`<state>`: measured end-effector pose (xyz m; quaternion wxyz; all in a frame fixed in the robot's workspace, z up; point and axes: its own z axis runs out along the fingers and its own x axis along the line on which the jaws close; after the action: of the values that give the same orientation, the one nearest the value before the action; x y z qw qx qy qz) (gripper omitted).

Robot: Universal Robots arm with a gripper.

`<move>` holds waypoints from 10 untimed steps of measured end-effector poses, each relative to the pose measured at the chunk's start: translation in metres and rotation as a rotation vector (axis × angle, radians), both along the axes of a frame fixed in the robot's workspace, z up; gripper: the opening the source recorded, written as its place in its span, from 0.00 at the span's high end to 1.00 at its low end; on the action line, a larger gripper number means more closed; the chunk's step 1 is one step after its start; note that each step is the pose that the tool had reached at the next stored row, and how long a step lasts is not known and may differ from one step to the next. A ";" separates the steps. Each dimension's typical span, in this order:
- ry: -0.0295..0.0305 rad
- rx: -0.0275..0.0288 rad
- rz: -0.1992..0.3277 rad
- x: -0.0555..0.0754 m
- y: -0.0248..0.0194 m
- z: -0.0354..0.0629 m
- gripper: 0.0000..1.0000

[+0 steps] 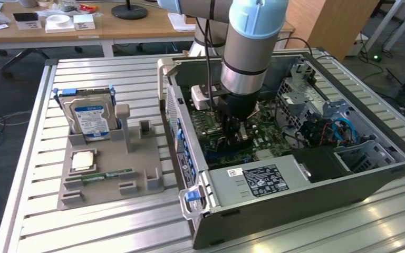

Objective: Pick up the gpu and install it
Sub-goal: 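Insert the gpu into the slot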

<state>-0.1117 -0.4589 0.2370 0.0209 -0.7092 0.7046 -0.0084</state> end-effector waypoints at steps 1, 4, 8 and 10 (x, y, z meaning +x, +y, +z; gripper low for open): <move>0.0001 0.0000 0.000 0.000 0.0000 0.0000 0.74; 0.0005 0.0003 0.000 0.000 0.0001 0.0000 0.74; 0.0005 0.0003 0.000 0.000 0.0001 0.0000 0.74; -0.0001 0.0015 -0.001 -0.001 0.0002 -0.0006 0.68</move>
<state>-0.1124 -0.4586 0.2364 0.0215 -0.7087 0.7051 -0.0079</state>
